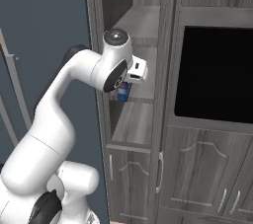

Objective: Pick the boxed food and cereal from the counter and place them in the cabinets closest to them.

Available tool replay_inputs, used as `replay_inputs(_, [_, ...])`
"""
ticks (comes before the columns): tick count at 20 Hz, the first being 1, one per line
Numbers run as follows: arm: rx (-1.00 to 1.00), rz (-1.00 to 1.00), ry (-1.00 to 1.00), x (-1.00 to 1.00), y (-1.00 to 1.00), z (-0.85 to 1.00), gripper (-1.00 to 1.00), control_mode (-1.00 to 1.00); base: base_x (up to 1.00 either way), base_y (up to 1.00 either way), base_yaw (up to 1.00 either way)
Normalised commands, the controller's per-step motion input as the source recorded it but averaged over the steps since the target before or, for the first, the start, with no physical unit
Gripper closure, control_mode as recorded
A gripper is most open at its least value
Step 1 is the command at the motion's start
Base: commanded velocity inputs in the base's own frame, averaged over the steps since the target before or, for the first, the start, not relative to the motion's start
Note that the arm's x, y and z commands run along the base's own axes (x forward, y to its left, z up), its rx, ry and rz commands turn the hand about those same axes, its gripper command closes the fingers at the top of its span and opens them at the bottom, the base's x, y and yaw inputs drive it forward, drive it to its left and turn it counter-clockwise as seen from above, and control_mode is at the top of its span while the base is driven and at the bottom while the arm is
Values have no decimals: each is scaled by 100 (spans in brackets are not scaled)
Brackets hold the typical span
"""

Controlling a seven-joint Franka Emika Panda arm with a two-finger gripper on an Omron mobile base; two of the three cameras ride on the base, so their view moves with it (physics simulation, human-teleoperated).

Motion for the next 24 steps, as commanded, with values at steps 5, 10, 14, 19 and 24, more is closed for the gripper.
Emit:
replay_inputs(5, [-1, 0, 0, 30, 0, -4, 100, -100, 0, 0, 0])
replay_inputs(10, [-4, 0, 0, 18, 0, -17, 100, -100, 0, 0, 0])
replay_inputs(14, [-4, 0, -1, 12, 0, -18, 100, -100, 0, 0, 0])
replay_inputs(19, [-3, 0, -2, 19, 0, -8, 100, -100, 0, 0, 0])
replay_inputs(24, [0, 0, -1, 18, -3, -2, 100, -100, 0, 0, 0])
